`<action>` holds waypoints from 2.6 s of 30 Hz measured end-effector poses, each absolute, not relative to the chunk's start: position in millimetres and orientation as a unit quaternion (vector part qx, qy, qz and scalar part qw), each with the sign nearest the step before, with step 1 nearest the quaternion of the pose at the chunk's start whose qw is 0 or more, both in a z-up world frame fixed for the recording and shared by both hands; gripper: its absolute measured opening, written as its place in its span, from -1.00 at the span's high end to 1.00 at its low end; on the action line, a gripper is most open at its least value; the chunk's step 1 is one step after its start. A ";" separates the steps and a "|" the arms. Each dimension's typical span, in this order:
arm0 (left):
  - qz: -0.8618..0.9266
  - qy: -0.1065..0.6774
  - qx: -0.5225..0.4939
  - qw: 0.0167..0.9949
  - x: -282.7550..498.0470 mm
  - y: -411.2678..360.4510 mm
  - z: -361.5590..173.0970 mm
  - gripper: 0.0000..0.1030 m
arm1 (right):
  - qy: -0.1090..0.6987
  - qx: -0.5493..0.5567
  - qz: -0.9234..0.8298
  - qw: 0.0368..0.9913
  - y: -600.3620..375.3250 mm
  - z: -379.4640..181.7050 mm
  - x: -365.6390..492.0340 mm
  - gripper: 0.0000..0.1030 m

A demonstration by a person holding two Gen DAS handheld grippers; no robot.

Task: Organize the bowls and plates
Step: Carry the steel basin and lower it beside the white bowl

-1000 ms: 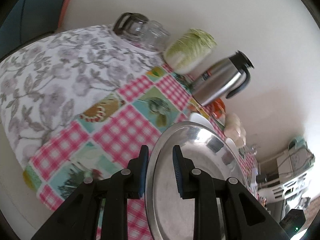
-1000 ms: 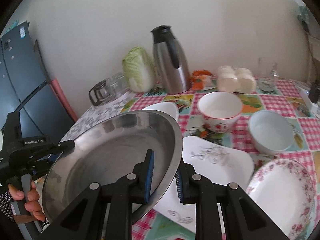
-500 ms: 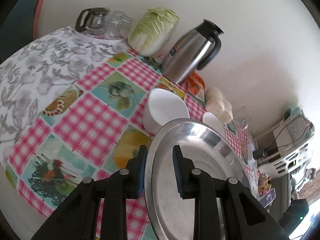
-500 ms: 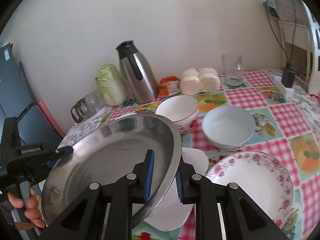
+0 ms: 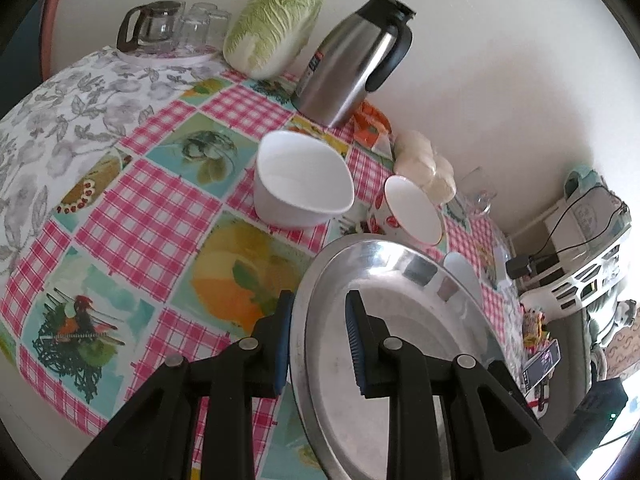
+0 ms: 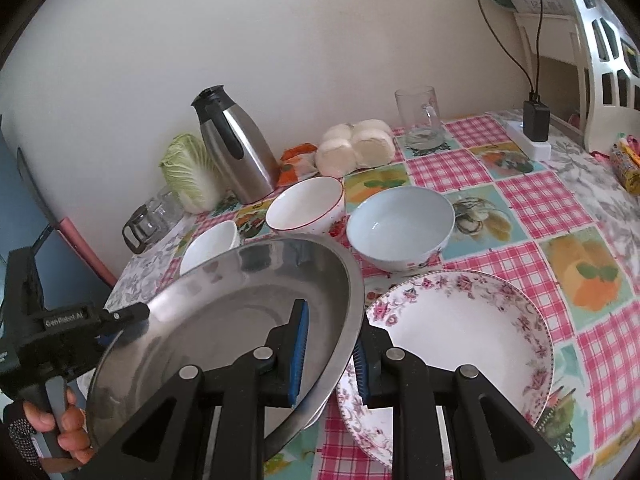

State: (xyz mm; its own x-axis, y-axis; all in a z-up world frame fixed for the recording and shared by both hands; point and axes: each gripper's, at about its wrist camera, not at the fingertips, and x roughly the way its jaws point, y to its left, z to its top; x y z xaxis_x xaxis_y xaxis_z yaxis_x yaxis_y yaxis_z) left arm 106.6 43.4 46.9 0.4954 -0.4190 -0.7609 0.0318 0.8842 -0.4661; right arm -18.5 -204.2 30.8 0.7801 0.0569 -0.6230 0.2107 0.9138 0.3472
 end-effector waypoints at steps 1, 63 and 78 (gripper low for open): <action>-0.134 0.487 -0.202 0.839 107.4 43.6 44.6 0.52 | 0.331 0.202 -0.041 0.921 -204.5 29.6 -18.0 0.55; -0.087 0.531 -0.172 0.825 137.8 32.9 -8.6 0.33 | 0.405 0.141 -0.073 0.901 -198.8 -26.7 32.1 0.53; -0.085 0.539 -0.193 0.816 138.2 36.1 -9.8 0.30 | 0.407 0.128 -0.068 0.902 -194.6 -20.4 32.1 0.26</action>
State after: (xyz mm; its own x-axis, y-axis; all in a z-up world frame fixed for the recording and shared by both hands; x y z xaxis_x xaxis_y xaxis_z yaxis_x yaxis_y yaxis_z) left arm 138.2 36.1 -9.8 0.4051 -0.3470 -0.8459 -0.0690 0.9109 -0.4067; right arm 32.1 -194.6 -20.4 0.6600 -0.0196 -0.7510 0.2272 0.9580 0.1747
